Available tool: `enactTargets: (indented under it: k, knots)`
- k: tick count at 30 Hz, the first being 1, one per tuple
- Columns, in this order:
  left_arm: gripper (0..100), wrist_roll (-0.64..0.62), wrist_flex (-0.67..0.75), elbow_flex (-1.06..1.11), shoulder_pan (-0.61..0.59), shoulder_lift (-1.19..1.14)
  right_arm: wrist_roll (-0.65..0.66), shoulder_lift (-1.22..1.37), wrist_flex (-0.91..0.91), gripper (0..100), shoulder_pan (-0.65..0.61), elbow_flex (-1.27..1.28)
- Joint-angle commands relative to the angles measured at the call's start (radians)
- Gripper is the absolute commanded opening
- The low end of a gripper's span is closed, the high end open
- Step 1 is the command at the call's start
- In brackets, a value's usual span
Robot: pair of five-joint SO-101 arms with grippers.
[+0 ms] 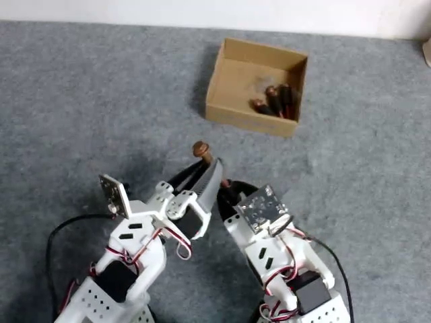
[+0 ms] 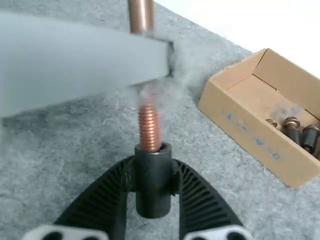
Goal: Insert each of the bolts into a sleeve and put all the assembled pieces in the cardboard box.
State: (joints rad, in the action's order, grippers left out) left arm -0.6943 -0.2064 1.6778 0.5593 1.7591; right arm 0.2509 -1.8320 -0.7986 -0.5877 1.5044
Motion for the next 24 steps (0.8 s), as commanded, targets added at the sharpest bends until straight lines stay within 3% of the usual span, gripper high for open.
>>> enactTargets:
  k: [1,13,19,24]
  knots:
    - [1,-0.002,-0.009,0.019,0.004,0.016,0.011,-0.007,0.025,0.4,-0.01,-0.053]
    - [1,-0.006,-0.057,0.019,0.008,0.007,0.012,-0.005,-0.05,0.4,-0.09,-0.14]
    - [1,0.0,-0.206,0.019,0.142,0.016,0.012,-0.005,-0.048,0.4,-0.09,-0.157]
    - [1,0.026,-0.213,0.019,0.136,0.016,0.011,-0.005,-0.053,0.4,-0.09,-0.162]
